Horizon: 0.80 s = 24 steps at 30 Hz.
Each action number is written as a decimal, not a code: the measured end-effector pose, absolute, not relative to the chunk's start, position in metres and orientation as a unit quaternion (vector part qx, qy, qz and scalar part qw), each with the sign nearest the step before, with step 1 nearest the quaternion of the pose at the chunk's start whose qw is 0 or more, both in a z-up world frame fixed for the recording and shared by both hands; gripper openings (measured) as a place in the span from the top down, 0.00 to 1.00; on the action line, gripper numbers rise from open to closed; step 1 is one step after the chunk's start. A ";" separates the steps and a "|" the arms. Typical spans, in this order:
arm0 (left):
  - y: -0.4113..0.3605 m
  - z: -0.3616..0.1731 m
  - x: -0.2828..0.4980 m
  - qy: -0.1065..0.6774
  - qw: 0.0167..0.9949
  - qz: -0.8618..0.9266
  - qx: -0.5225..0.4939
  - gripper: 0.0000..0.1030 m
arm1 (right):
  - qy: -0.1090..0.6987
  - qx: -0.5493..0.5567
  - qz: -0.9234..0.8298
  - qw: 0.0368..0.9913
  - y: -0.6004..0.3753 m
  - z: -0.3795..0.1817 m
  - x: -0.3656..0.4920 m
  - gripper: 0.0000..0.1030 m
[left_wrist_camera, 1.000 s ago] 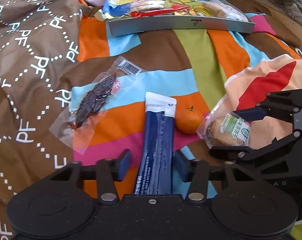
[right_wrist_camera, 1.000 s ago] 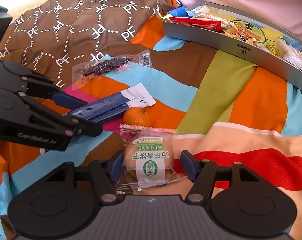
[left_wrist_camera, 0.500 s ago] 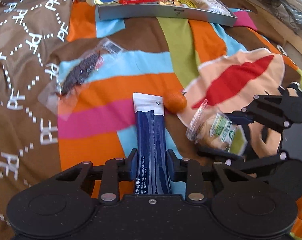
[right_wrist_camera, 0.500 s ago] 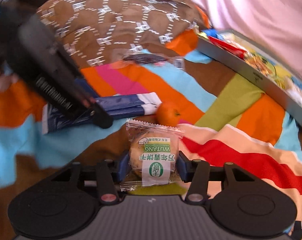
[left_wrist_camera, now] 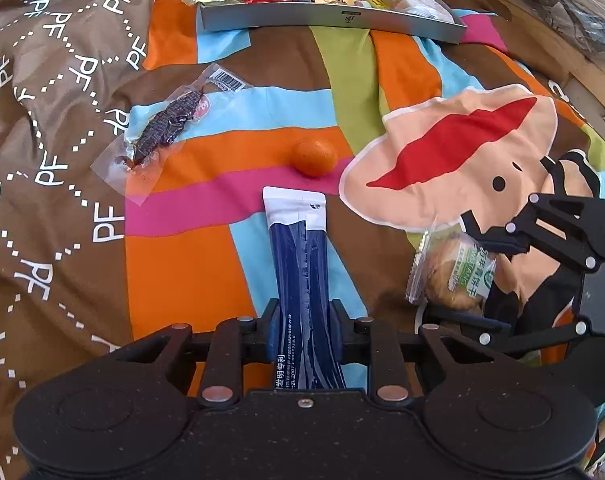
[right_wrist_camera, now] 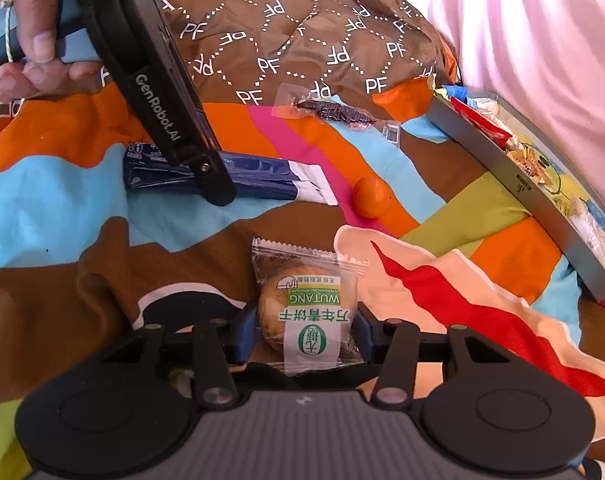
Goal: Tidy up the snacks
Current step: 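Lift and carry the blue stick pack and WUTANG cake toward the grey tray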
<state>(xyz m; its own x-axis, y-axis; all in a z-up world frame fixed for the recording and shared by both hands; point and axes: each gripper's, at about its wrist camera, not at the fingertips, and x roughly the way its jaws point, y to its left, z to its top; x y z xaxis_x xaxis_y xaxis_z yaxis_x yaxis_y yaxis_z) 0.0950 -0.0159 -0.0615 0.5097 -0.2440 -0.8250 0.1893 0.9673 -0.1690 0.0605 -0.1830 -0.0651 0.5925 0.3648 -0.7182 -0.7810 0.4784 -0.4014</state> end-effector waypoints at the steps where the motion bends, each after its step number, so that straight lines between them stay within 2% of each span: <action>1: -0.015 -0.061 0.093 0.478 0.869 -0.124 -0.031 0.75 | 0.281 -0.372 0.352 0.812 -0.183 -0.065 0.060 0.49; 14: -0.023 -0.044 0.087 0.438 0.888 -0.141 -0.019 0.75 | 0.195 -0.455 0.334 0.802 -0.174 -0.059 0.054 0.49; 20: -0.019 -0.023 0.110 0.393 0.911 -0.122 -0.032 0.75 | 0.183 -0.426 0.288 0.838 -0.174 -0.039 0.085 0.48; 24: -0.018 -0.006 0.132 0.350 0.930 -0.102 -0.042 0.75 | 0.210 -0.373 0.250 0.869 -0.176 -0.025 0.117 0.48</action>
<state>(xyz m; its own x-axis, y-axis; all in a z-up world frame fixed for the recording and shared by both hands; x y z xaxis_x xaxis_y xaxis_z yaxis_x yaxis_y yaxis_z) 0.1316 -0.0184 -0.0058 0.7336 -0.2191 -0.6433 0.1609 0.9757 -0.1488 0.1165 -0.1759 -0.0249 0.7869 0.2781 -0.5509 -0.5909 0.5966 -0.5430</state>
